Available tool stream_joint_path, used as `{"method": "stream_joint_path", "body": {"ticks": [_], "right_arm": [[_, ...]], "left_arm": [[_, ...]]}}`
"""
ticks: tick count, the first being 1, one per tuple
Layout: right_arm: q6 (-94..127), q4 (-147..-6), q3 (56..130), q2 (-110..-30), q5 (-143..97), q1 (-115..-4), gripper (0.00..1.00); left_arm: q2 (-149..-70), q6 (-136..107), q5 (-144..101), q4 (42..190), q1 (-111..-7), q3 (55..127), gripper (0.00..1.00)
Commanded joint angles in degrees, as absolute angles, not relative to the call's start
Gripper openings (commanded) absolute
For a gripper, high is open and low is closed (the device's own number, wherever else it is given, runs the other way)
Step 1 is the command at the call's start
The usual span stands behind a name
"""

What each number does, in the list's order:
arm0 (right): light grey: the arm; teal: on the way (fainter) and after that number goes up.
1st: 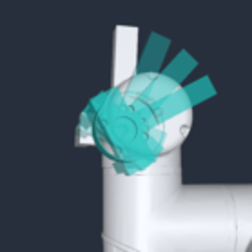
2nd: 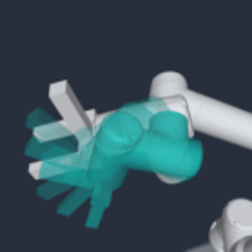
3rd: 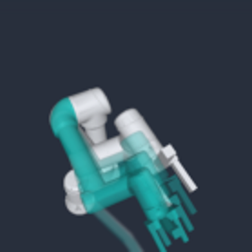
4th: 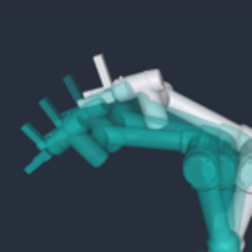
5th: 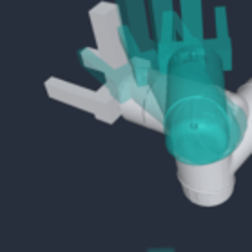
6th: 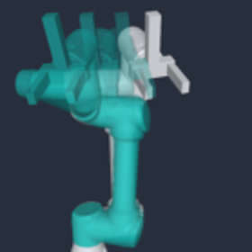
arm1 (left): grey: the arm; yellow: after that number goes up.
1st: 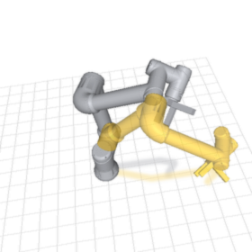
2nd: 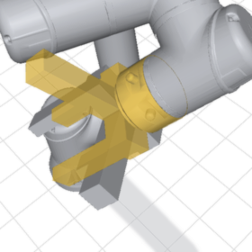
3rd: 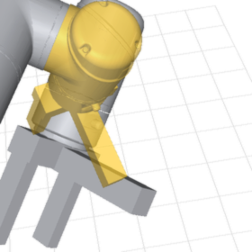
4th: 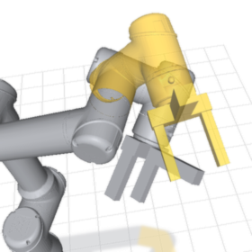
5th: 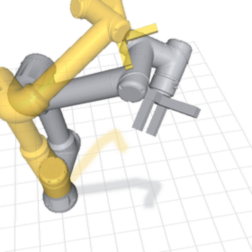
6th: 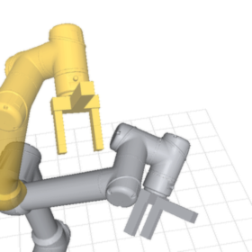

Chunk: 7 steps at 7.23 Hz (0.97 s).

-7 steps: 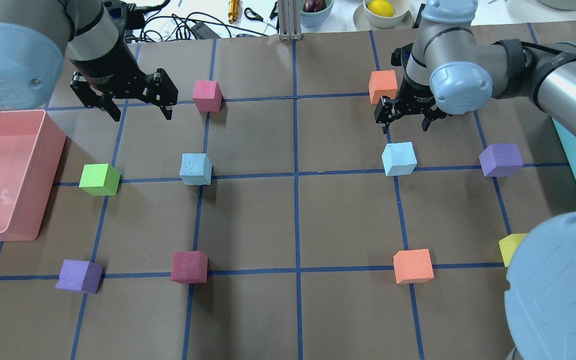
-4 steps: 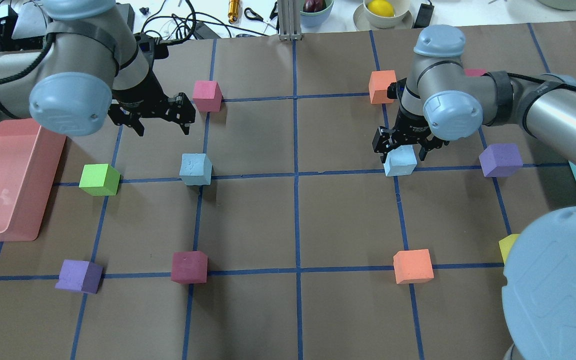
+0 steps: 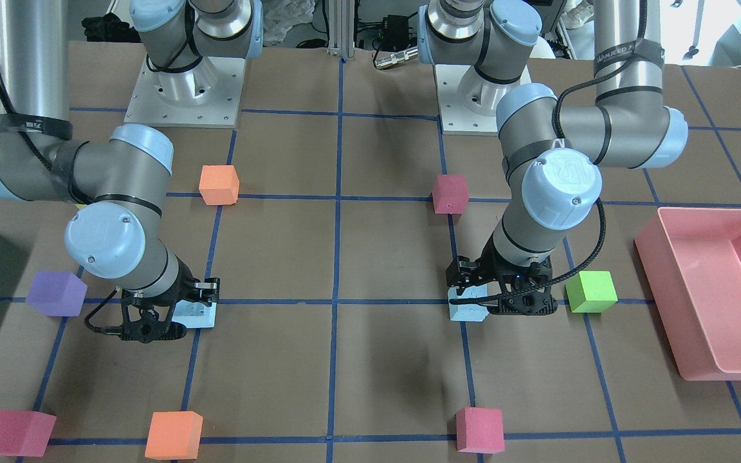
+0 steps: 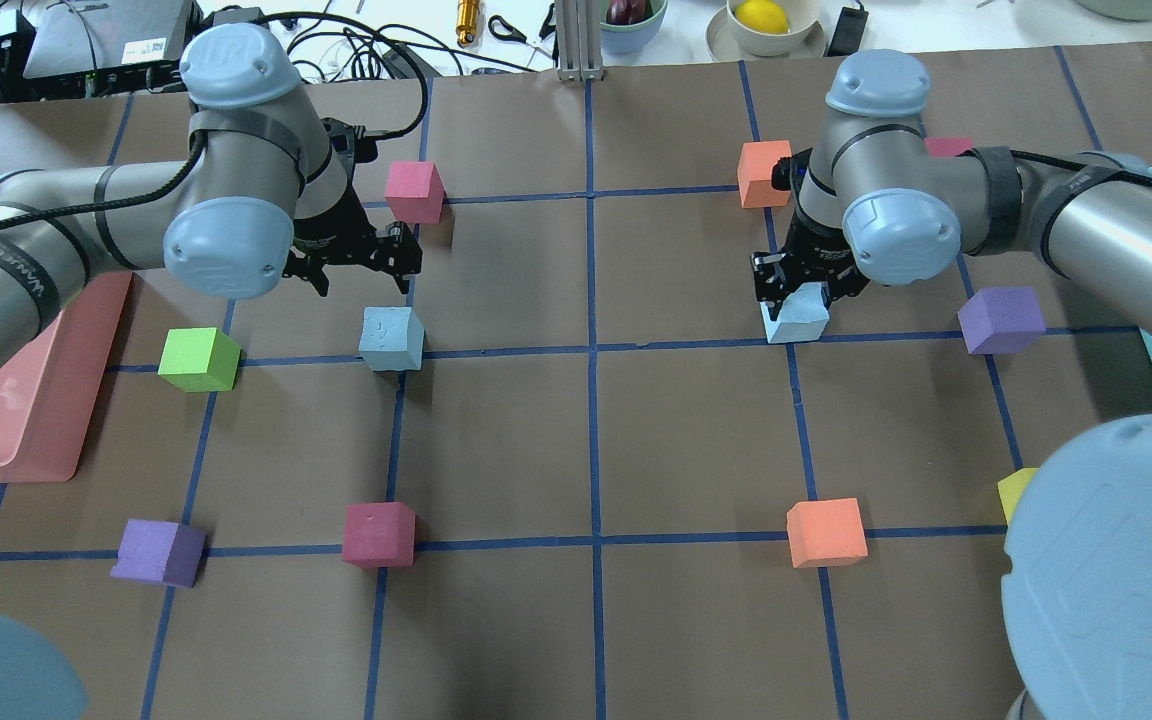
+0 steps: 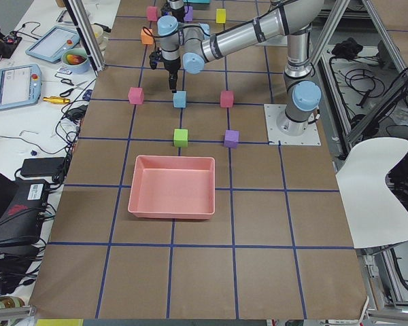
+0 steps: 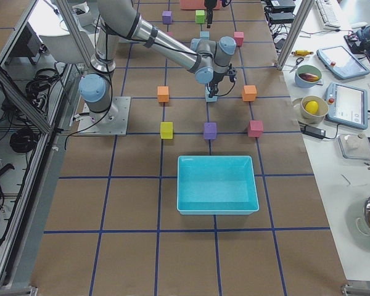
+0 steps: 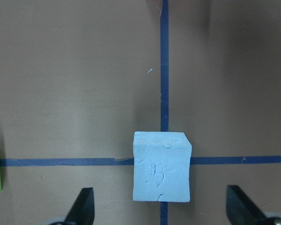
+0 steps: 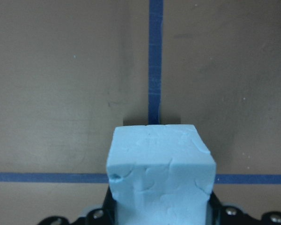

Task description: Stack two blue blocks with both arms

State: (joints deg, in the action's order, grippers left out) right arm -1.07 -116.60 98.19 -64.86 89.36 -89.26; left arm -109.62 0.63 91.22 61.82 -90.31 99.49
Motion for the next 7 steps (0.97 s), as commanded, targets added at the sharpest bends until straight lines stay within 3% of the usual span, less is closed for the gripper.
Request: {"method": "stream_joint_path", "body": {"ticks": [1,3,7], "right_arm": [[10.12,-113.31,94.58,-65.92,88.34,-95.93,0.00],[19.91,-113.29,94.31,-65.83,87.37,-105.16,0.00],[25.31,-113.99,96.15,-65.30,84.04,-112.05,0.00]], "left_arm": [[-112.40,0.18,91.32,57.23,-91.76,101.77,1.00],[-112.59,1.32,91.84,57.22,-91.76,102.57,1.00],[-112.94,0.97,91.76,57.22,-91.76,103.62,1.00]]}}
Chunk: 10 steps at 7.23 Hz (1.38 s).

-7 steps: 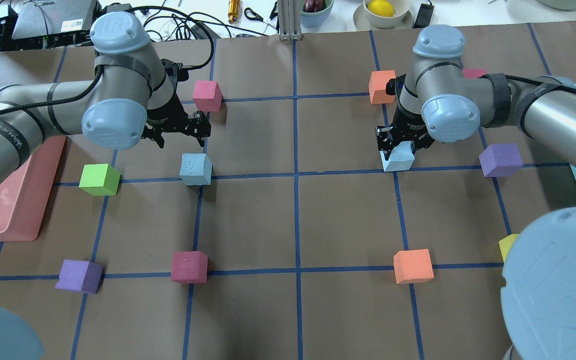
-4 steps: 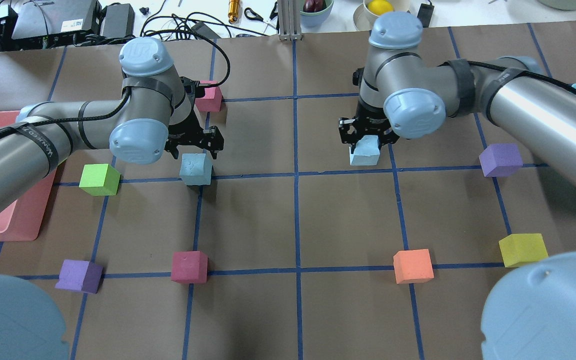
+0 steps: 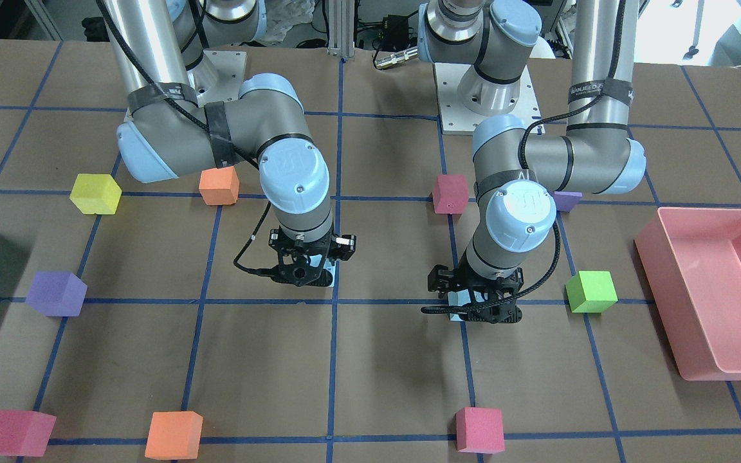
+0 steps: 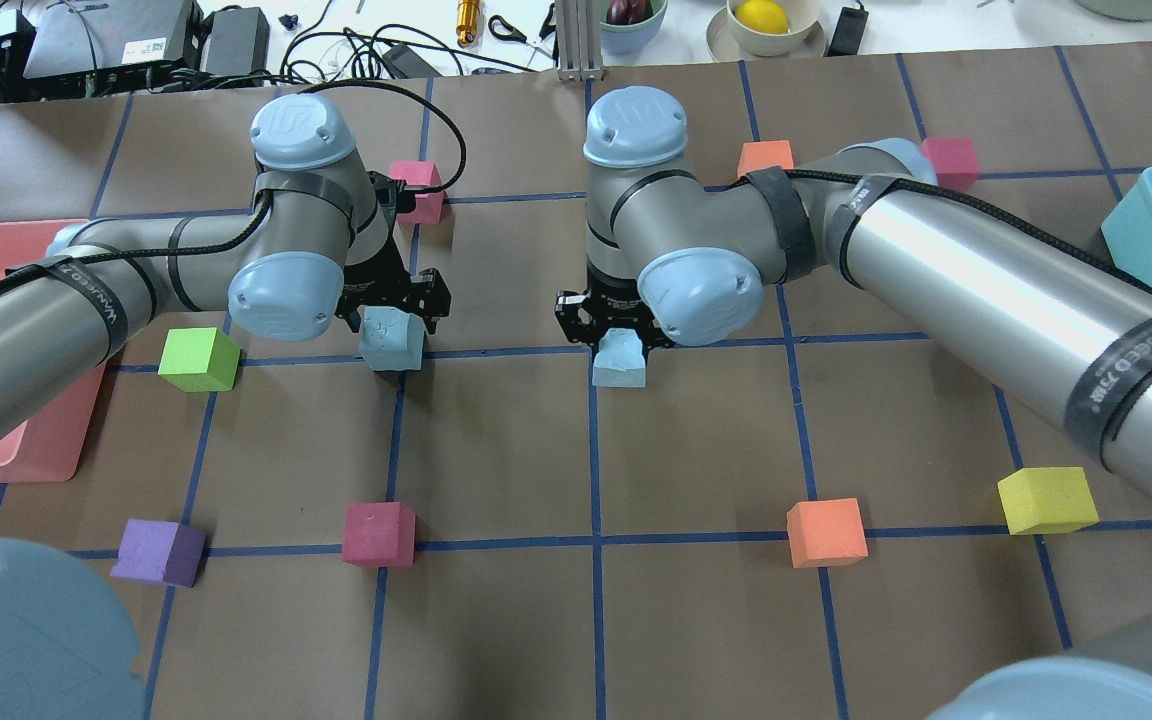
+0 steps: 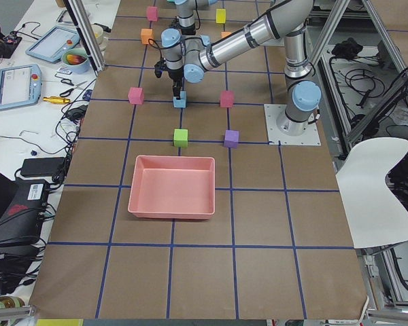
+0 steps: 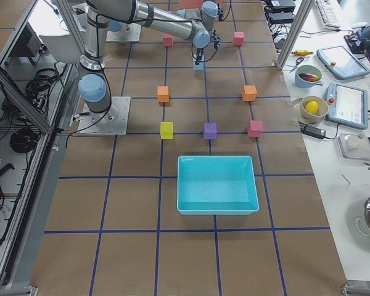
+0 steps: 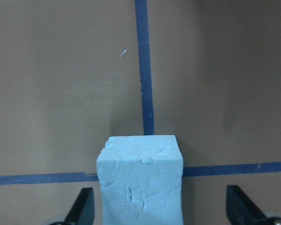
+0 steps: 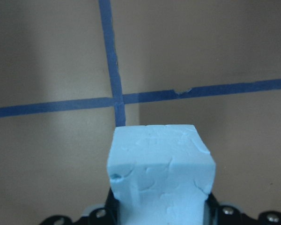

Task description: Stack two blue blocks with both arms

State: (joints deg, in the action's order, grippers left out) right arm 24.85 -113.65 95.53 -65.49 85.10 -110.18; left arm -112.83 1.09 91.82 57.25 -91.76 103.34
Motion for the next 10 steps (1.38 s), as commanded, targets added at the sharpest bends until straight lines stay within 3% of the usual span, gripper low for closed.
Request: {"method": "stream_joint_path", "body": {"ticks": [1,2,3,4,5,6,8,10], "right_arm": [[25.40,-114.34,96.67,-65.30,82.46,-112.50,0.00],[25.31,-114.43,97.90,-65.22,82.44,-112.50,0.00],[25.40,-115.65,98.87,-65.30,82.44,-112.50,0.07],[25.49,-116.53,98.88,-65.22,82.44,-112.50,0.30],[25.75,-116.46,98.96,-65.30,82.35,-112.50,0.86],[26.19,-116.19,98.96,-65.39,82.88,-112.50,1.00],[26.19,-115.23,97.65,-66.26,83.41,-112.33,1.00],[24.27,-109.30,94.77,-70.72,86.80,-109.00,1.00]], "left_arm": [[-112.94,0.97,91.76,57.22,-91.76,103.71,1.00],[-113.03,1.05,91.76,57.13,-91.67,103.88,1.00],[-113.20,1.05,91.84,56.43,-91.67,103.89,1.00],[-113.55,1.23,91.85,54.86,-91.41,103.89,1.00],[-113.90,1.23,91.85,54.23,-91.06,103.89,1.00],[-114.08,1.32,91.85,54.23,-91.05,103.89,0.97],[-114.00,2.88,91.93,54.32,-91.05,103.97,0.90],[-113.65,3.08,91.85,54.14,-91.05,104.15,0.59]]}}
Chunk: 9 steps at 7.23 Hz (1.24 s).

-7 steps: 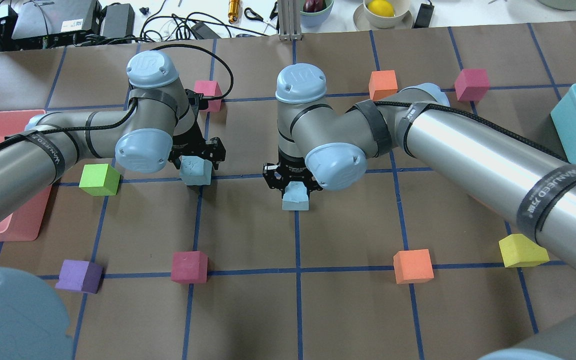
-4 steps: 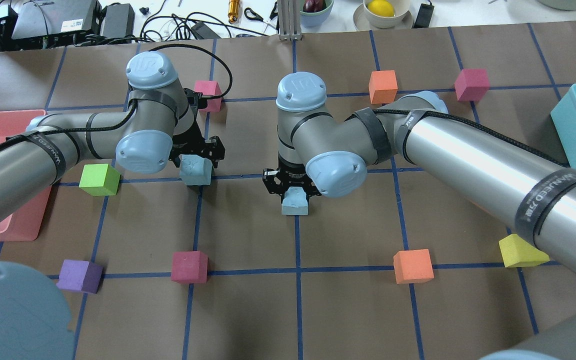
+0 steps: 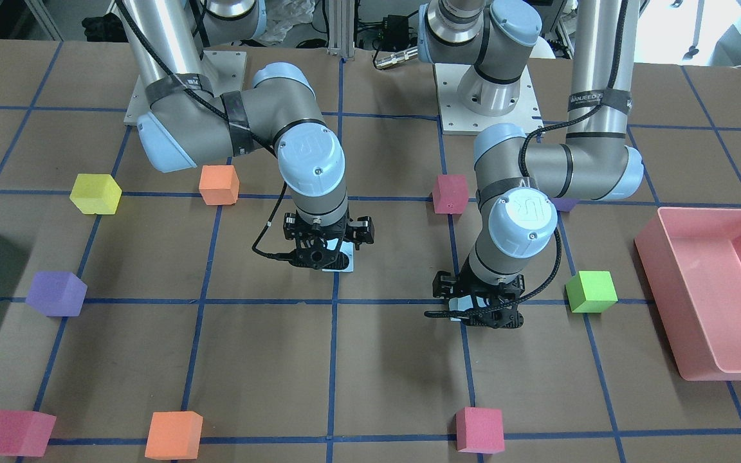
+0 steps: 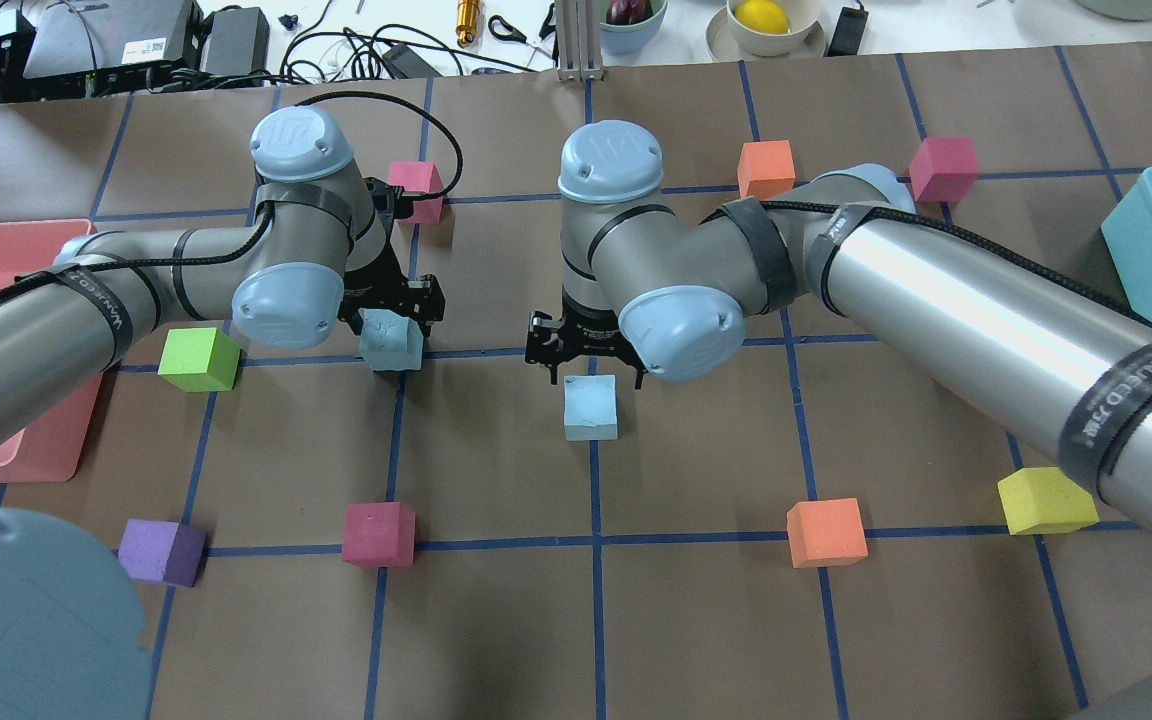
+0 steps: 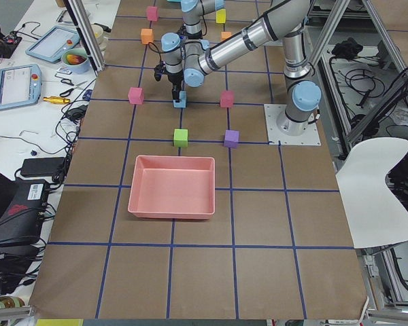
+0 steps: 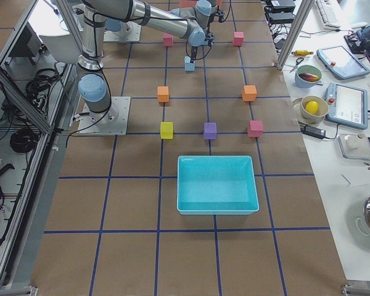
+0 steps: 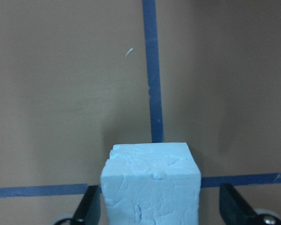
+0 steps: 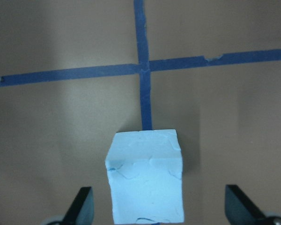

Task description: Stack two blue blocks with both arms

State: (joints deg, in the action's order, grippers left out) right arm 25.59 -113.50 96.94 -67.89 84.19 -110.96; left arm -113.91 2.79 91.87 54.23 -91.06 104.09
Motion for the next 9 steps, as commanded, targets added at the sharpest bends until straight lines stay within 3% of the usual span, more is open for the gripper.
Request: {"method": "stream_joint_path", "body": {"ticks": [1,2,3,7,9], "right_arm": [[19.82,-100.98,90.48,-72.58,87.97,-105.07,1.00],[15.69,-96.20,87.31,-74.60,88.07,-101.11,1.00],[13.03,-94.50,86.67,-76.71,88.15,-97.68,1.00],[3.16,-87.89,86.75,-86.64,88.59,-92.91,1.00],[2.47,-86.40,86.92,-86.92,88.77,-86.34,1.00]], "left_arm": [[-113.21,2.90,91.76,54.05,-91.05,104.32,0.36],[-112.77,2.20,91.24,54.23,-91.05,104.33,0.18],[-112.24,0.81,91.14,54.75,-91.23,103.46,0.11],[-107.68,-18.24,86.04,69.03,-104.64,92.84,0.14],[-108.36,-24.48,86.22,71.10,-111.50,92.46,0.14]]}}
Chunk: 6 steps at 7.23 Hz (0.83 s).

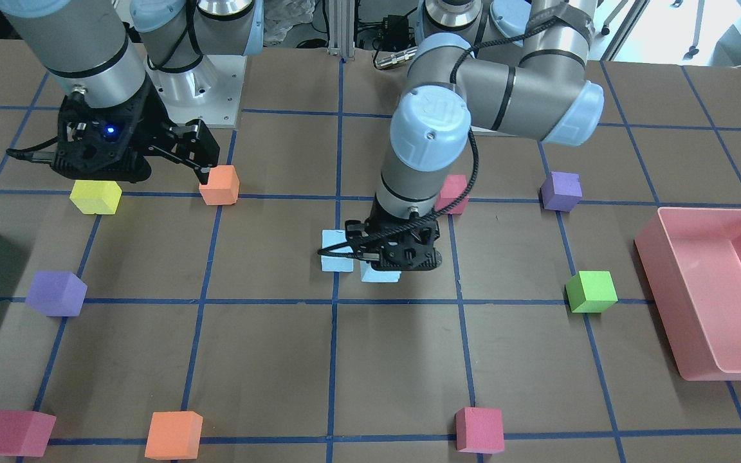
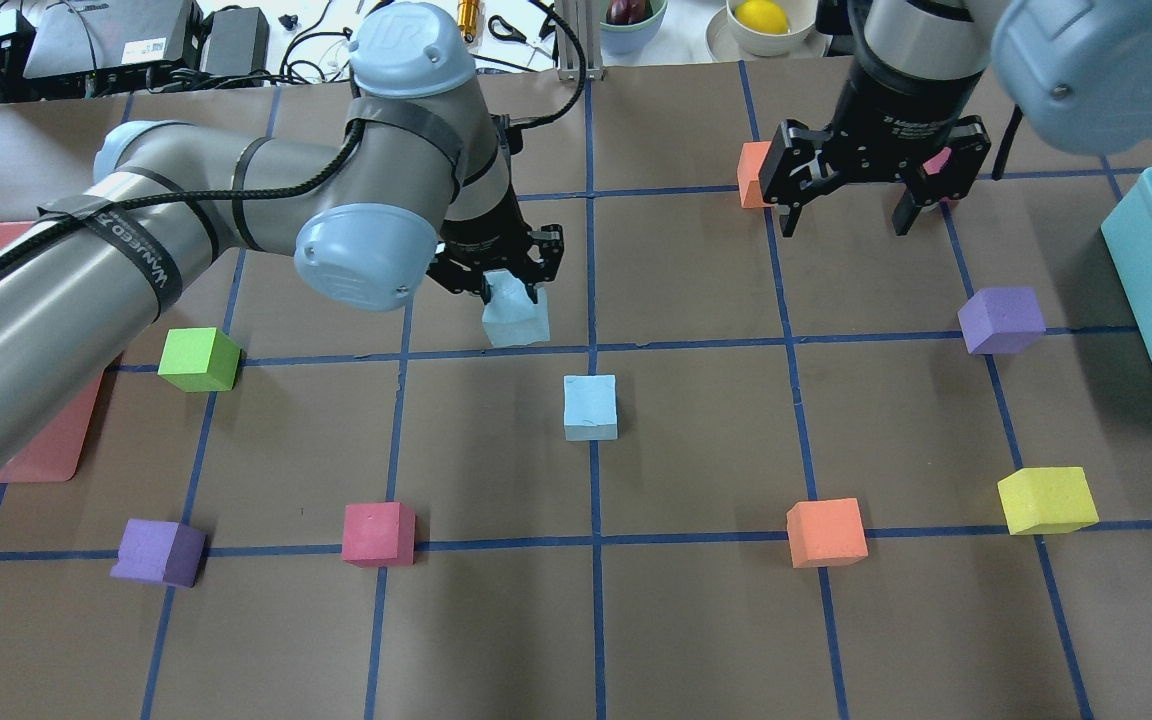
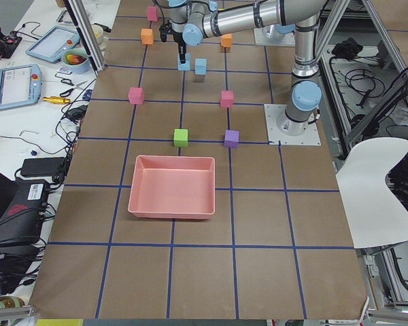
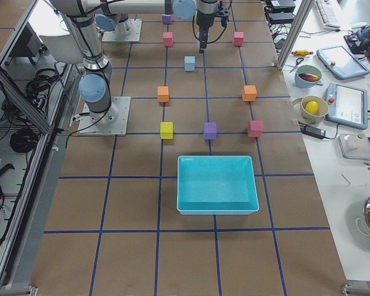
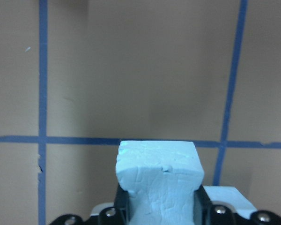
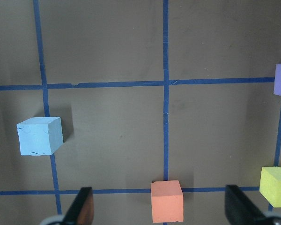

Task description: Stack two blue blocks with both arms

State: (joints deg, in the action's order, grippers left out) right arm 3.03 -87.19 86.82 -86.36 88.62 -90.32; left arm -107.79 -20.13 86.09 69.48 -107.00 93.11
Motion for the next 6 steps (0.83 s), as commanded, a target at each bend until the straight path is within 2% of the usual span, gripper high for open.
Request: {"method": "stream_joint_path", "body": {"ticks": [1,6], "right_arm": [[2.55,-86.40,86.84,-87.18,88.77,-85.26,1.00],[2.64,-84.99,86.75,-88.42,91.93,-85.34,1.00]], "left_arm": [[-108.89,-26.61,86.05,70.84,-113.36,92.55,0.14],[-109.16,-25.93,90.44,69.18,-114.08,96.06,0.15]]}}
